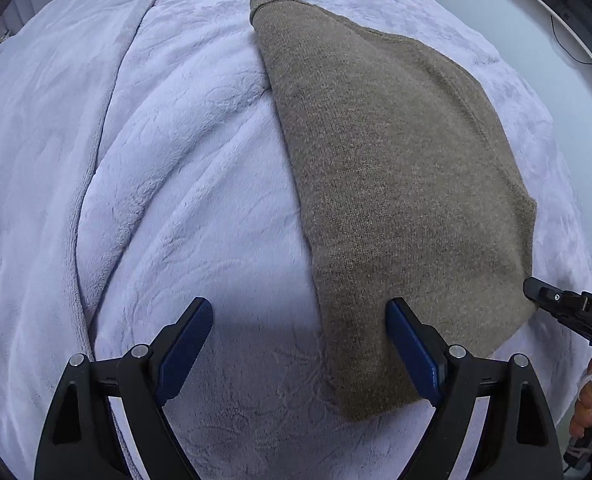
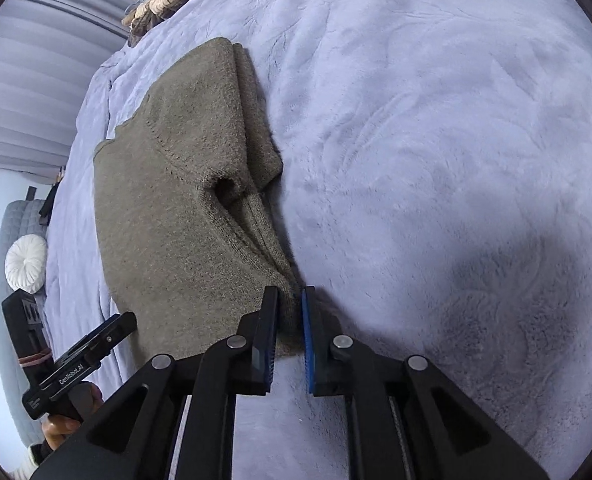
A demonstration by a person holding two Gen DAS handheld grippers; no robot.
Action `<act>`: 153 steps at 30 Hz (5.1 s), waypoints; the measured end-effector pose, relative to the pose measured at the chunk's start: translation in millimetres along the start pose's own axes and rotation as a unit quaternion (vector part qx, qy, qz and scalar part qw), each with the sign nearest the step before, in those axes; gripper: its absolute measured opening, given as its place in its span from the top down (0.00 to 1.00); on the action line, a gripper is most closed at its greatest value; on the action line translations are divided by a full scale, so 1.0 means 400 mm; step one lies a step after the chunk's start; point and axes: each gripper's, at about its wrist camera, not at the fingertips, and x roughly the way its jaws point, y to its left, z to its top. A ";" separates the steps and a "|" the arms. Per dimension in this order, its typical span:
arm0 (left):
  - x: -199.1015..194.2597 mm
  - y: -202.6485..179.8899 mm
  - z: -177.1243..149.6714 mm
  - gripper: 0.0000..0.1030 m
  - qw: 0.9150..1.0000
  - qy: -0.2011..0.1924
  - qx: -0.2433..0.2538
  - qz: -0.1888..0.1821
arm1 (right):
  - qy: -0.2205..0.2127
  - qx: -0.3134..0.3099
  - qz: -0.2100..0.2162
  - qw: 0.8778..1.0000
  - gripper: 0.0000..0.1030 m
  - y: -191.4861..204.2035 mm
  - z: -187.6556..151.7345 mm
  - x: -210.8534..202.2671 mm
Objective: Fold small clothes
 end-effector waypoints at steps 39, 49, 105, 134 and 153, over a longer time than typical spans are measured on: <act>-0.052 0.031 0.054 0.00 1.000 -0.001 -0.009 -0.022 | -0.041 0.046 -0.005 0.998 0.56 0.011 0.034 -0.104; -0.030 0.069 0.134 0.00 0.998 0.007 -0.053 -0.020 | -0.042 0.012 0.020 0.999 0.49 0.061 0.126 -0.080; 0.121 0.004 0.238 0.00 0.986 0.046 -0.099 -0.124 | 0.108 -0.050 0.151 0.981 0.29 0.013 0.322 0.112; -0.024 0.008 0.215 0.47 0.971 -0.019 -0.106 -0.212 | 0.152 -0.003 0.305 0.940 0.67 0.180 0.271 0.172; -0.244 0.264 -0.131 0.47 0.975 -0.009 -0.143 -0.172 | 0.204 -0.023 0.337 0.919 0.67 0.404 0.019 0.251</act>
